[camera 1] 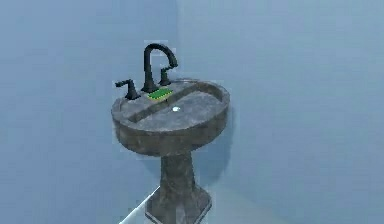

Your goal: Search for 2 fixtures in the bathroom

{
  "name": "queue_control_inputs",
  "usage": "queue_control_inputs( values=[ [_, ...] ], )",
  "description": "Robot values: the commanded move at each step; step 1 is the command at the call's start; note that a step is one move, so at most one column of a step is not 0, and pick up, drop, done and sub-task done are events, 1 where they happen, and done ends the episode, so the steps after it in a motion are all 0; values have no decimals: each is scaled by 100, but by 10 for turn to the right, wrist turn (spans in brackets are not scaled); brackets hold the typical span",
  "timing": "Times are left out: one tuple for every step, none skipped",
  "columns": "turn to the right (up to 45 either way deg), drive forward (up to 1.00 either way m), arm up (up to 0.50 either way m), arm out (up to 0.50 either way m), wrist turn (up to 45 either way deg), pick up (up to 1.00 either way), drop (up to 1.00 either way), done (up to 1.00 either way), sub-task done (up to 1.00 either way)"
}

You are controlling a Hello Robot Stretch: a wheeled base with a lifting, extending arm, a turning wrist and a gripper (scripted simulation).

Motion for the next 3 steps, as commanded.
queue_control_inputs(
  values=[
    [-450, 0, 0, 0, 0, 0, 0, 0, 0],
    [-450, 0, 0, 0, 0, 0, 0, 0, 0],
    [-420, 0, 0, 0, 0, 0, 0, 0, 0]
  ],
)
